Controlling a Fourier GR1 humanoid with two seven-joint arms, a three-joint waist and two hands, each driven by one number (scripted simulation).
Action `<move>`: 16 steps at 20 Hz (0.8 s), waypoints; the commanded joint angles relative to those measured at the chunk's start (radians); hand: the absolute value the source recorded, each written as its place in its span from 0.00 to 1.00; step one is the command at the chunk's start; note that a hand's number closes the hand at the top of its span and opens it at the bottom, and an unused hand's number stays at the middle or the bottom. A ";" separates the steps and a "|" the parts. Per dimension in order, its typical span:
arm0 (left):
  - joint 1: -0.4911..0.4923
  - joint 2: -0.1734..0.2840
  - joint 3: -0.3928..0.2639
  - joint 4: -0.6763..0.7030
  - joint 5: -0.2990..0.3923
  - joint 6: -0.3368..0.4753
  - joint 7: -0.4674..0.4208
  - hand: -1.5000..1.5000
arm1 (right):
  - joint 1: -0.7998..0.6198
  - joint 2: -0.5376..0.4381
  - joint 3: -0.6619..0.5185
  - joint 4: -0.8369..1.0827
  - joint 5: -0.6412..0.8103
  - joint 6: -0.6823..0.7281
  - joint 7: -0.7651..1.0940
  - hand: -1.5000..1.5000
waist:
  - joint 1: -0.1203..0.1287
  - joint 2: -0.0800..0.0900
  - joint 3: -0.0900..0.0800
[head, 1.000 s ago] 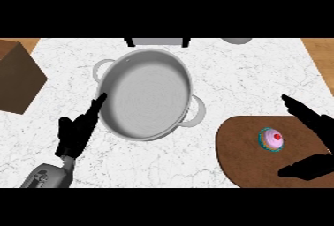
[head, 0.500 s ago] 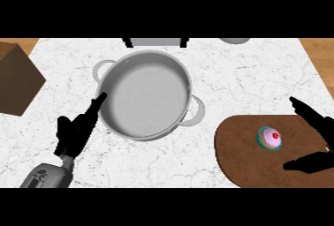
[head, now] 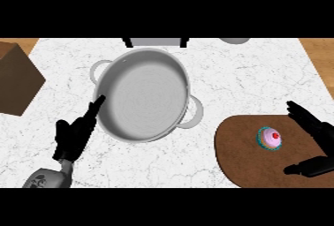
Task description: Pick the cupcake from the cutting board and place it in the pot
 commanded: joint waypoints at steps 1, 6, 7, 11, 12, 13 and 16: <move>0.009 0.008 -0.003 -0.025 0.019 -0.048 0.089 0.50 | -0.006 0.041 -0.030 0.002 -0.069 0.060 0.015 0.00 | -0.004 0.006 -0.008; 0.021 -0.028 -0.006 0.017 -0.005 -0.067 0.030 0.50 | -0.096 0.113 -0.043 0.228 -0.039 0.088 -0.071 0.00 | 0.004 0.008 -0.007; 0.019 -0.061 -0.017 0.005 -0.018 -0.031 0.067 0.50 | -0.065 0.109 -0.048 0.165 -0.056 0.089 -0.029 0.00 | -0.002 0.007 -0.008; 0.031 -0.066 -0.007 -0.018 -0.039 -0.043 0.060 0.50 | -0.106 0.164 -0.048 0.286 -0.028 0.114 -0.083 0.00 | 0.001 0.007 -0.007; 0.030 -0.026 0.006 -0.048 -0.007 -0.081 0.103 0.50 | -0.097 0.214 -0.018 0.380 0.028 0.078 -0.176 0.00 | 0.008 0.009 -0.006; -0.029 -0.070 0.006 0.061 -0.049 -0.066 0.049 0.50 | -0.162 0.209 -0.027 0.371 0.029 0.088 -0.133 0.00 | 0.000 0.009 -0.007; -0.015 -0.059 0.023 0.002 -0.017 -0.072 0.090 0.50 | -0.097 0.170 0.044 0.345 0.199 0.032 -0.316 1.00 | 0.002 0.010 -0.006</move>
